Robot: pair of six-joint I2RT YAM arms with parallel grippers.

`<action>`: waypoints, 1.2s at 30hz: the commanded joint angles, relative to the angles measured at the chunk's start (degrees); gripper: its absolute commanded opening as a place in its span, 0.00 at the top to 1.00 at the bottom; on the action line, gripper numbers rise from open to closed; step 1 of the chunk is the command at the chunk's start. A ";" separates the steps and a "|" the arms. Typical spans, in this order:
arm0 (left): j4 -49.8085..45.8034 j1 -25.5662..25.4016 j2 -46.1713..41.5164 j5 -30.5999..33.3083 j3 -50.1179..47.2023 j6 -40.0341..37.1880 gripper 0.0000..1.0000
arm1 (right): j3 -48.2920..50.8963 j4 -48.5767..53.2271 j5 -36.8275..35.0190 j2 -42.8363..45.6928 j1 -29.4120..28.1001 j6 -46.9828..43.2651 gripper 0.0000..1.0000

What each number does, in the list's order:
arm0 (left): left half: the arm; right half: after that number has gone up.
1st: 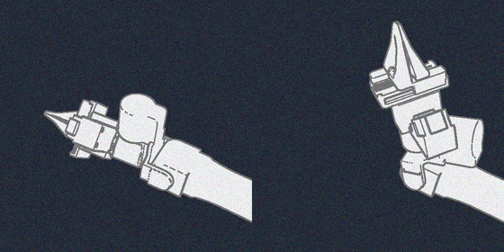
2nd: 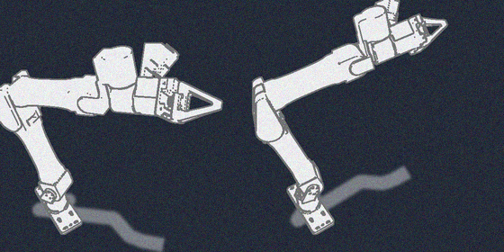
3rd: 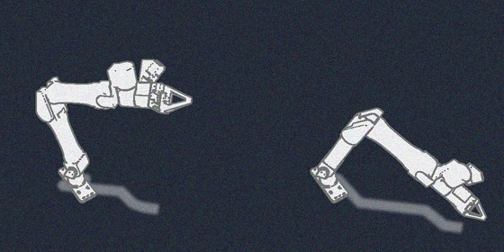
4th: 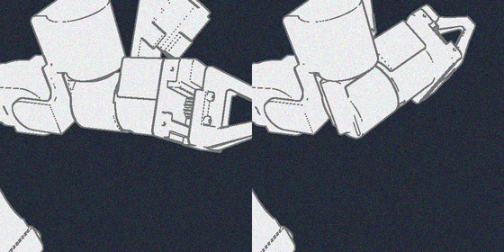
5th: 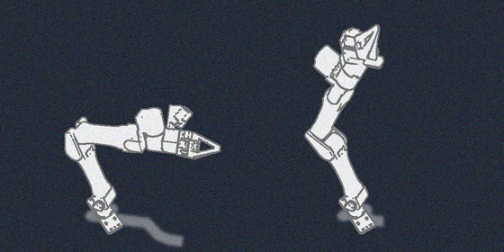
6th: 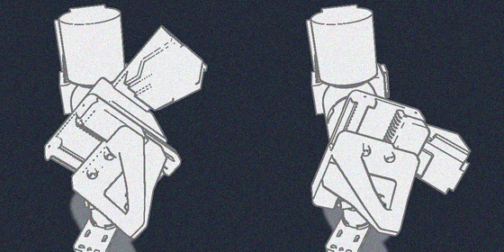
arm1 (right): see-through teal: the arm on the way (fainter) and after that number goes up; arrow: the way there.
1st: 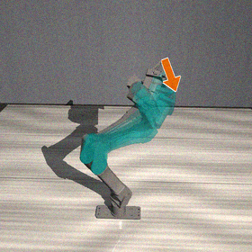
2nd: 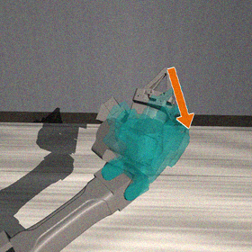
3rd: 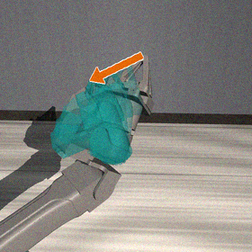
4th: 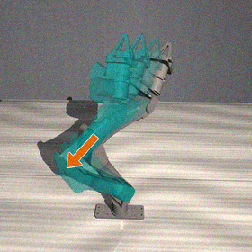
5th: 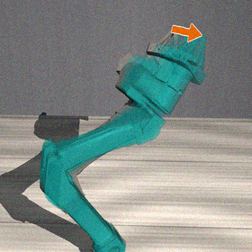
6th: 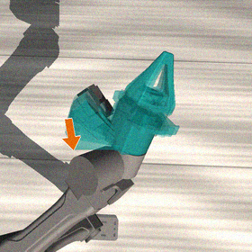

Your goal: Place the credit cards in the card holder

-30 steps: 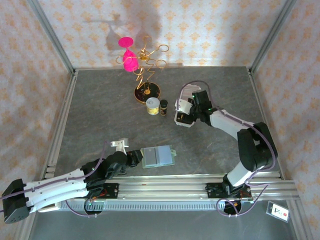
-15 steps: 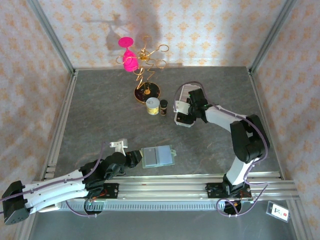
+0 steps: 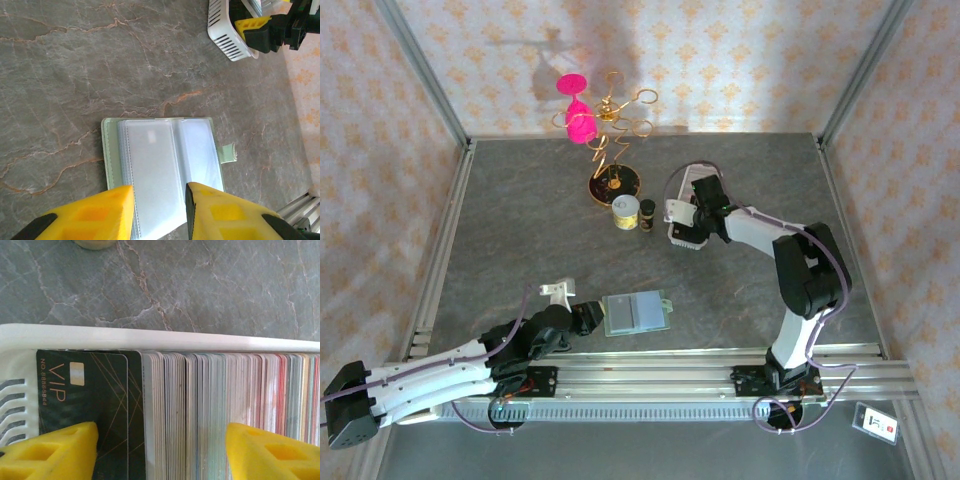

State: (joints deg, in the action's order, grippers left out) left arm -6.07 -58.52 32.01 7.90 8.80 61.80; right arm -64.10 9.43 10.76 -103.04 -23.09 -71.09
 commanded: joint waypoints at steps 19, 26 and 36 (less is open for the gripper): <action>0.05 -0.19 -0.19 0.08 -1.50 1.00 0.67 | -5.94 0.51 -6.47 -0.14 0.90 0.05 0.44; 0.44 -0.20 -0.28 0.26 -1.85 1.15 0.67 | -7.28 2.81 -5.68 -1.41 1.17 0.25 0.43; 0.05 -0.26 -0.79 0.51 -1.85 1.13 0.67 | -7.59 5.32 -3.28 -1.14 1.10 -0.17 0.60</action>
State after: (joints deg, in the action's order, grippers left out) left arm -6.00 -58.52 31.94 7.92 7.75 62.74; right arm -69.54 14.55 8.56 -104.16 -22.92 -71.18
